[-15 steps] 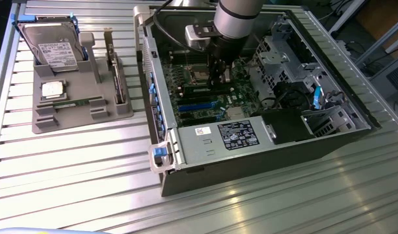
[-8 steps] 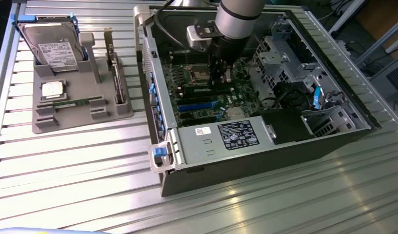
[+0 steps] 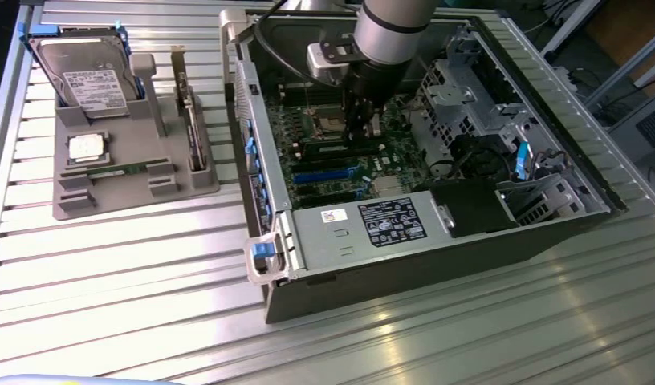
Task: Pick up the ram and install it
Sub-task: 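Insert the ram into the slot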
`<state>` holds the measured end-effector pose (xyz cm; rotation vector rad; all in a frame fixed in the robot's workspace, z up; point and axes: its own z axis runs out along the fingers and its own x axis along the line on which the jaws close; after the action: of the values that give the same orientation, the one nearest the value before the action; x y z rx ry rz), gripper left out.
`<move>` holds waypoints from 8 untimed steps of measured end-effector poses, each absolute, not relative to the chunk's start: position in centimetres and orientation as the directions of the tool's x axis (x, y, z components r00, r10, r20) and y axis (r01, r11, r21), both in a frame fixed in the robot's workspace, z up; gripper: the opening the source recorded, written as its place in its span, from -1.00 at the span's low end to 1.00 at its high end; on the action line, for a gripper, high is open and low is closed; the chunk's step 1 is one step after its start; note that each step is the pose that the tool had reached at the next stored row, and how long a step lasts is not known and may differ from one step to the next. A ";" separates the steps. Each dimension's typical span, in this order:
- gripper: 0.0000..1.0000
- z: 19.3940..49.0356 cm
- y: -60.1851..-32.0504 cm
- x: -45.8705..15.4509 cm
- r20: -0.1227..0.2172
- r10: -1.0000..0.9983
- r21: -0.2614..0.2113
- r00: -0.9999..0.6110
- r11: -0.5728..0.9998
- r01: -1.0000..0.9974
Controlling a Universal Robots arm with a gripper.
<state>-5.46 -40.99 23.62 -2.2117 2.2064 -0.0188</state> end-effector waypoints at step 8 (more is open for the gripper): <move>-0.60 23.5 -41.0 -5.5 -0.004 -1.000 -0.021 0.002 -0.002 -1.000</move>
<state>-5.46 -40.98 23.53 -2.2116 2.2062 -0.0188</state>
